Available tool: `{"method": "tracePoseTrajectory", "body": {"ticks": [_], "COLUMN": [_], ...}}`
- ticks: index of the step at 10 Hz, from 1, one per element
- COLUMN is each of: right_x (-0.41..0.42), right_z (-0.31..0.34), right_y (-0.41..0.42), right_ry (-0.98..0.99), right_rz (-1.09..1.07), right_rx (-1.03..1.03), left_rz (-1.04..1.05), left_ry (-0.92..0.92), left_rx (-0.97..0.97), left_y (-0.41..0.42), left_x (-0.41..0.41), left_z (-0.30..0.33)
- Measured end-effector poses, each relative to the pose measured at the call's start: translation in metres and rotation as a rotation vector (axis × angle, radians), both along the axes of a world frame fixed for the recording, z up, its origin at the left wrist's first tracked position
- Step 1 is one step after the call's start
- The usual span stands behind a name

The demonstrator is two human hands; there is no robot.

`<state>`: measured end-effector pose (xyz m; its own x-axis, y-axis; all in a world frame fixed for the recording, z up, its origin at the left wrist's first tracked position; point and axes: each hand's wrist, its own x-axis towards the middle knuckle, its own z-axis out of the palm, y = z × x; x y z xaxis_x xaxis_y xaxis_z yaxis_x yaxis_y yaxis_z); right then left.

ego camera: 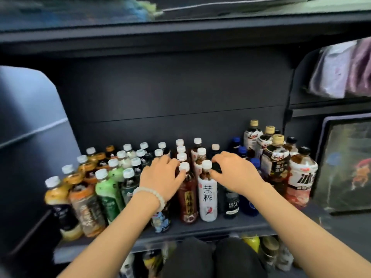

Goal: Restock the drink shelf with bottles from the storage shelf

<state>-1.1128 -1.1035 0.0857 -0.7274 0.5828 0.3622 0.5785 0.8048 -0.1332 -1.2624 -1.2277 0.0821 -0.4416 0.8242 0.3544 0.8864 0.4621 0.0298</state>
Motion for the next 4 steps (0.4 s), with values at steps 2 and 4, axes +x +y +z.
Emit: {"method": "tracePoseTrajectory", "body": {"ticks": [2, 4], "right_x": [-0.015, -0.021], "right_z": [-0.006, -0.01], "right_y": [-0.012, -0.014], "right_ry": [-0.01, -0.052], "right_rz": [0.018, -0.024], "right_rx": [0.01, -0.015], "left_rz": [0.037, 0.035], "left_ry": [0.007, -0.014], "left_rx": [-0.015, -0.024], "left_y": [-0.022, -0.02], "left_x": [-0.011, -0.023], "left_z": [0.001, -0.006]}}
